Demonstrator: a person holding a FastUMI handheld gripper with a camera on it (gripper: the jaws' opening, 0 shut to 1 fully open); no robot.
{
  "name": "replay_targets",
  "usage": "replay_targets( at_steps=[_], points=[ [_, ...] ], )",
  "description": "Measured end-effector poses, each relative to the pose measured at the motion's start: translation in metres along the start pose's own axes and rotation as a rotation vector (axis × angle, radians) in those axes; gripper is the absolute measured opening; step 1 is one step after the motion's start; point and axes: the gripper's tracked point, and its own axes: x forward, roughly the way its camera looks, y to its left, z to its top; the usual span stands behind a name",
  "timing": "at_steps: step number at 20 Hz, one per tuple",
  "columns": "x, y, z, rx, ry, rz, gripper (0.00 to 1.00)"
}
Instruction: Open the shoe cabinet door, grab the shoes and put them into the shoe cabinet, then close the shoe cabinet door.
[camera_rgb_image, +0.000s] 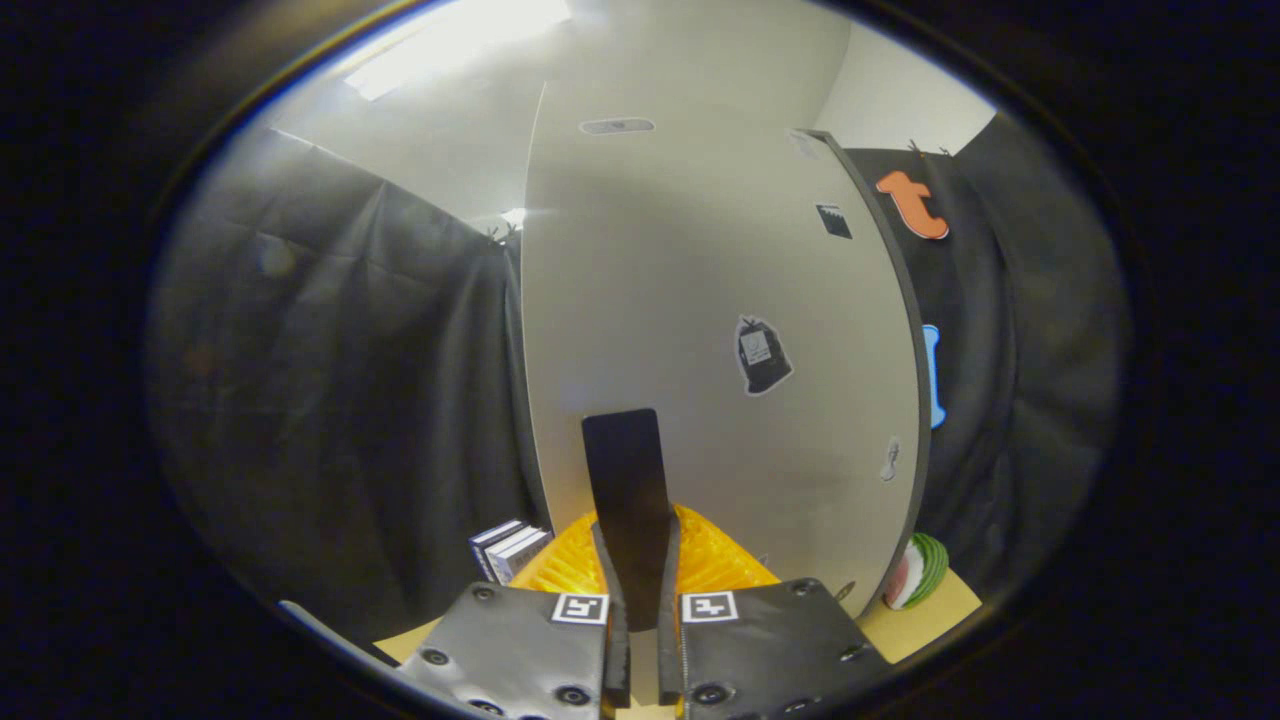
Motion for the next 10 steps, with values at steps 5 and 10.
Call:
replay_targets(
  at_steps=[5,10],
  points=[
    [-0.025,-0.017,0.005,0.011,-0.002,0.013,0.12],
    [-0.045,-0.035,0.01,0.013,-0.008,0.011,0.12]
  ],
)
